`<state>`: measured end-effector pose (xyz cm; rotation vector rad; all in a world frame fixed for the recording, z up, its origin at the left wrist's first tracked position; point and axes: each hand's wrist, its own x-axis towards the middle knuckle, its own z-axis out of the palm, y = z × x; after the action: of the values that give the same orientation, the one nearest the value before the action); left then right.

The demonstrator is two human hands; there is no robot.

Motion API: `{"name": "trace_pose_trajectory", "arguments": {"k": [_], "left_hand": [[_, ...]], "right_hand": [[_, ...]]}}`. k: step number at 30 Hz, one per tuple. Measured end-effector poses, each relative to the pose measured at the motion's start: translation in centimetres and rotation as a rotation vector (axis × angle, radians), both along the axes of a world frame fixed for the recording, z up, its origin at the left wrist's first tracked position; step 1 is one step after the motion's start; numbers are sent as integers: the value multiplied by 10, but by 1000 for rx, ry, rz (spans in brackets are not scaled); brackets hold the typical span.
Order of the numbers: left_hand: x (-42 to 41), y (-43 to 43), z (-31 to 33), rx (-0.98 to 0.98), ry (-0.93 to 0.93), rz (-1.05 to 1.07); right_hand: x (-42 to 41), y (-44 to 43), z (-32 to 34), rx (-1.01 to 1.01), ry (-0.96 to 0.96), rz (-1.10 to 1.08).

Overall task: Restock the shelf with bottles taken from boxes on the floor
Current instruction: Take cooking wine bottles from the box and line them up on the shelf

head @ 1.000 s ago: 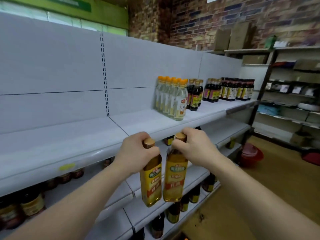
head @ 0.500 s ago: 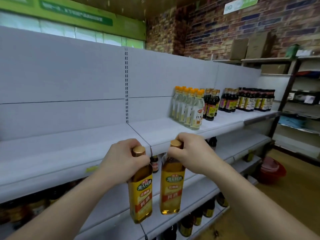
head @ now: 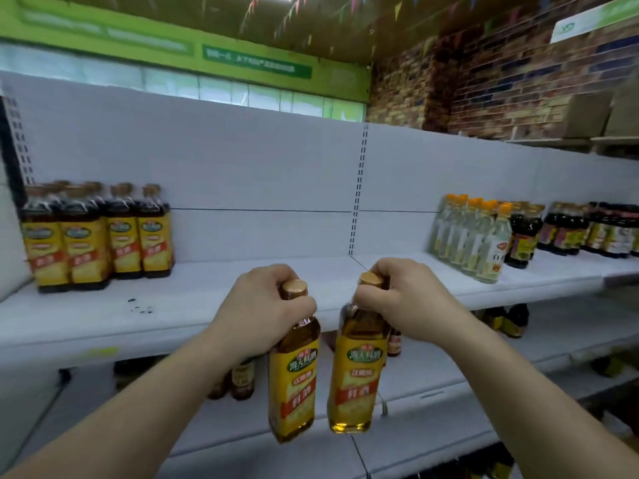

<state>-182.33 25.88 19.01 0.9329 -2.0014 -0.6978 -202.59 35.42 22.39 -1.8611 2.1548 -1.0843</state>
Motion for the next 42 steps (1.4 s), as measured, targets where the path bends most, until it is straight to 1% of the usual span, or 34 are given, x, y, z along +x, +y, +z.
{"name": "trace_pose_trajectory", "arguments": {"k": [13, 21, 29, 37, 42], "left_hand": [[191, 9, 22, -52, -18, 182], [266, -1, 32, -44, -38, 274], [296, -29, 43, -49, -32, 303], [294, -81, 53, -97, -21, 322], [286, -121, 65, -99, 15, 283]], "right_hand": [[175, -34, 20, 37, 13, 193], [246, -68, 28, 29, 2, 296], [277, -119, 33, 9, 39, 381], [267, -186, 45, -27, 64, 464], [257, -224, 64, -50, 59, 503]]}}
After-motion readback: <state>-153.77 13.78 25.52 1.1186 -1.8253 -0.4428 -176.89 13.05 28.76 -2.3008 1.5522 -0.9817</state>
